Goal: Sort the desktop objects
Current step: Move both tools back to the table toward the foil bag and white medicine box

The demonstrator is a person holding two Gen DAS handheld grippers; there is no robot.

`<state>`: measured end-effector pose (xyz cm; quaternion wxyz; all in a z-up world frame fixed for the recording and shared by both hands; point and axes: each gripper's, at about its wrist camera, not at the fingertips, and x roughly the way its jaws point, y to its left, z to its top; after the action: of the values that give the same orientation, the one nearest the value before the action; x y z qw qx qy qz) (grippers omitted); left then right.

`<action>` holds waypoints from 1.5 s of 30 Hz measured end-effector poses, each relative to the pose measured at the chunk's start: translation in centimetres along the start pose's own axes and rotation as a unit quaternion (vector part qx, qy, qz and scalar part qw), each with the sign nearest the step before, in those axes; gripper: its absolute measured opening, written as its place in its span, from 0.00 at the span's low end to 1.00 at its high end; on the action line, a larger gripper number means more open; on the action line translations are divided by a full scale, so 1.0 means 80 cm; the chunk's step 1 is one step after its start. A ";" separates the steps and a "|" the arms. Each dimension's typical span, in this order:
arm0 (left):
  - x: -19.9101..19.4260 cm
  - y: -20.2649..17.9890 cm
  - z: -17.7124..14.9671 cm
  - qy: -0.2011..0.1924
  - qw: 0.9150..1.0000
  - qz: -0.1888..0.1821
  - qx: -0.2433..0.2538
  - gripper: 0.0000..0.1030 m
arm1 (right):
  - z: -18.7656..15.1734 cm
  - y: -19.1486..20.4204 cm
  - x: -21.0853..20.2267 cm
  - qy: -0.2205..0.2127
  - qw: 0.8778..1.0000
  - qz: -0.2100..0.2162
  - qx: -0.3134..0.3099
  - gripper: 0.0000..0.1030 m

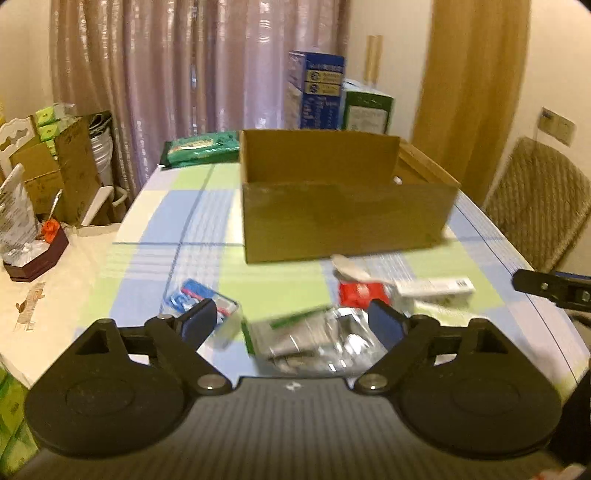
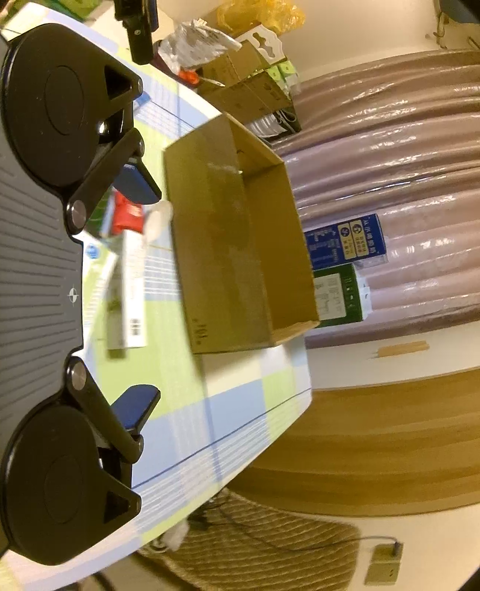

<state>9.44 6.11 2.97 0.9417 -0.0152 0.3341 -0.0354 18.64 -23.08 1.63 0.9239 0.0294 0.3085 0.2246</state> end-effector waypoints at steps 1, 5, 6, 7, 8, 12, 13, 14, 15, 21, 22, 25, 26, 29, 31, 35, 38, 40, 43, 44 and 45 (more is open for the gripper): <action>-0.004 -0.004 -0.006 0.001 1.000 -0.002 0.003 0.86 | -0.006 0.000 -0.006 0.004 1.000 -0.001 -0.001 0.98; -0.020 -0.019 -0.030 0.009 1.000 -0.019 0.018 0.87 | -0.023 0.000 -0.022 0.017 1.000 0.005 -0.007 0.98; -0.022 -0.021 -0.034 0.011 0.999 -0.020 0.022 0.87 | -0.024 0.002 -0.025 0.017 1.000 0.009 -0.011 0.98; -0.025 -0.025 -0.037 0.014 0.999 -0.021 0.029 0.87 | -0.027 0.004 -0.028 0.018 1.000 0.013 -0.018 0.98; -0.027 -0.028 -0.040 0.016 0.999 -0.021 0.035 0.87 | -0.030 0.006 -0.030 0.020 0.999 0.014 -0.025 0.98; -0.034 -0.033 -0.047 0.022 0.998 -0.029 0.050 0.87 | -0.043 0.013 -0.029 0.041 0.997 0.024 -0.057 0.98; -0.034 -0.034 -0.048 0.025 0.998 -0.030 0.054 0.87 | -0.047 0.015 -0.027 0.051 0.996 0.028 -0.064 0.98; -0.034 -0.035 -0.049 0.028 0.997 -0.030 0.058 0.87 | -0.051 0.017 -0.026 0.059 0.995 0.031 -0.071 0.98; -0.034 -0.036 -0.049 0.029 0.997 -0.030 0.062 0.87 | -0.053 0.018 -0.025 0.066 0.994 0.034 -0.078 0.98; -0.029 -0.037 -0.043 0.038 0.995 -0.043 0.076 0.88 | -0.063 0.020 -0.020 0.090 0.990 0.037 -0.097 0.98; -0.028 -0.036 -0.042 0.040 0.995 -0.046 0.078 0.87 | -0.063 0.018 -0.019 0.094 0.990 0.037 -0.096 0.98; -0.024 -0.035 -0.040 0.049 0.994 -0.048 0.088 0.87 | -0.062 0.017 -0.017 0.100 0.990 0.037 -0.095 0.98; -0.023 -0.036 -0.040 0.049 0.993 -0.049 0.094 0.87 | -0.062 0.018 -0.015 0.102 0.989 0.038 -0.097 0.98; -0.020 -0.038 -0.039 0.048 0.991 -0.045 0.115 0.87 | -0.061 0.020 -0.014 0.107 0.988 0.042 -0.104 0.98; -0.018 -0.039 -0.038 0.048 0.989 -0.045 0.129 0.88 | -0.060 0.020 -0.013 0.109 0.987 0.044 -0.108 0.98; -0.014 -0.040 -0.036 0.048 0.984 -0.050 0.164 0.89 | -0.055 0.019 -0.010 0.110 0.986 0.042 -0.113 0.98; -0.008 -0.039 -0.036 0.048 0.980 -0.042 0.190 0.90 | -0.050 0.019 -0.006 0.112 0.985 0.042 -0.126 0.98; -0.003 -0.038 -0.035 0.045 0.976 -0.045 0.208 0.91 | -0.045 0.017 -0.005 0.110 0.984 0.041 -0.134 0.98; 0.007 -0.037 -0.034 0.051 0.971 -0.053 0.230 0.92 | -0.035 0.015 0.000 0.110 0.981 0.043 -0.156 0.98; 0.011 -0.037 -0.034 0.053 0.967 -0.056 0.242 0.92 | -0.032 0.014 0.001 0.110 0.979 0.044 -0.163 0.98; 0.015 -0.039 -0.035 0.053 0.963 -0.058 0.257 0.93 | -0.027 0.014 0.005 0.113 0.977 0.046 -0.174 0.98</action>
<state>8.43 2.91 0.22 0.8913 0.2097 0.3618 -0.1755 17.19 -22.09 -0.12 0.8627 -0.1434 0.3653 0.3190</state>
